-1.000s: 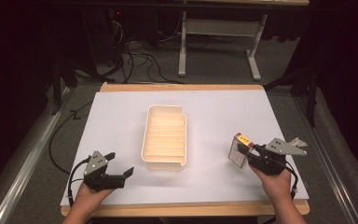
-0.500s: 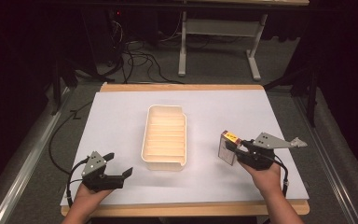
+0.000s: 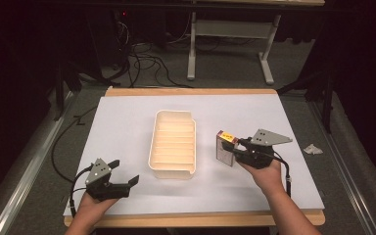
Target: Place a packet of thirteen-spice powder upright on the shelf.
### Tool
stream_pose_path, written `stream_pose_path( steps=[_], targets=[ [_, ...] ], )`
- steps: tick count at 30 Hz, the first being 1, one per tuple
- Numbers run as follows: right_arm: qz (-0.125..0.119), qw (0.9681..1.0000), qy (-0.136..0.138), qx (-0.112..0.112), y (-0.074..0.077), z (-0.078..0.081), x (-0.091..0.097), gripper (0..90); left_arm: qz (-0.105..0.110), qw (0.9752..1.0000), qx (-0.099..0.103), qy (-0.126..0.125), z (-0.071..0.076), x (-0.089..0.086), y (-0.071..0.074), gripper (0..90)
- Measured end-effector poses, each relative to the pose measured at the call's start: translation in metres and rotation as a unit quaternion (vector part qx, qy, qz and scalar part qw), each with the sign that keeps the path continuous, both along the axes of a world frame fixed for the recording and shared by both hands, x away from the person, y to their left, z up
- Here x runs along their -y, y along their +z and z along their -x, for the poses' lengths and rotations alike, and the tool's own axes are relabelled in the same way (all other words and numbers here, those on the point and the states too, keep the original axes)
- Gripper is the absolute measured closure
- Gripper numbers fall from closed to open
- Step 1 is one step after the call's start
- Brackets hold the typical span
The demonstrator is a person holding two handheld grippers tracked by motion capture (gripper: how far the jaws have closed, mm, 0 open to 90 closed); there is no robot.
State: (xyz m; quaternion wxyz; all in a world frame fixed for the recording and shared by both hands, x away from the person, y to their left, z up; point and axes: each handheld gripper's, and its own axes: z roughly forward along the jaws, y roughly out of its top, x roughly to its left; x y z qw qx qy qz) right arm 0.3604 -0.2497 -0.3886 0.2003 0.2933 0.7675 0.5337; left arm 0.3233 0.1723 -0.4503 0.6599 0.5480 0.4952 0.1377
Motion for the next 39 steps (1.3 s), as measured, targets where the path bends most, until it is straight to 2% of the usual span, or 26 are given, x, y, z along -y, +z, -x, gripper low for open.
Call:
stream_pose_path(
  steps=[9,14,23,26,29,31,32,33,34,37,39],
  targets=[
    [-0.014,0.9996,0.022,0.007,0.005,-0.008,-0.020,68.7,-0.002,1.0000,0.003,-0.001,0.000,-0.001,0.001,8.7],
    [-0.026,0.9988,0.036,0.019,0.010,-0.013,-0.032,68.7,0.002,1.0000,0.003,0.000,0.000,-0.002,0.001,8.7],
    [-0.016,0.9977,0.055,0.035,0.018,-0.017,-0.053,68.9,0.005,1.0000,0.007,0.002,0.000,-0.003,0.002,8.7],
    [-0.022,0.9971,0.063,0.038,0.020,-0.018,-0.058,68.9,0.017,0.9998,0.007,0.007,0.000,-0.004,0.003,8.7],
    [-0.028,0.9965,0.066,0.042,0.021,-0.020,-0.063,69.0,0.018,0.9998,0.007,0.008,0.000,-0.005,0.004,8.7],
    [-0.045,0.9954,0.071,0.044,0.018,-0.020,-0.065,69.0,0.021,0.9997,0.008,0.010,-0.001,-0.005,0.004,8.7],
    [-0.053,0.9949,0.074,0.043,0.017,-0.022,-0.066,69.0,0.022,0.9997,0.008,0.011,-0.001,-0.005,0.004,8.7],
    [-0.049,0.9951,0.075,0.041,0.017,-0.024,-0.068,69.1,0.021,0.9997,0.008,0.012,-0.001,-0.005,0.004,8.7],
    [-0.052,0.9946,0.076,0.048,0.018,-0.023,-0.069,69.1,0.019,0.9997,0.006,0.012,-0.001,-0.005,0.003,8.8],
    [-0.072,0.9930,0.082,0.046,0.021,-0.023,-0.069,69.1,0.019,0.9997,0.008,0.014,-0.001,-0.005,0.004,8.8],
    [-0.070,0.9928,0.084,0.049,0.021,-0.022,-0.070,69.1,0.018,0.9997,0.008,0.016,-0.001,-0.005,0.003,8.8]
  ],
)
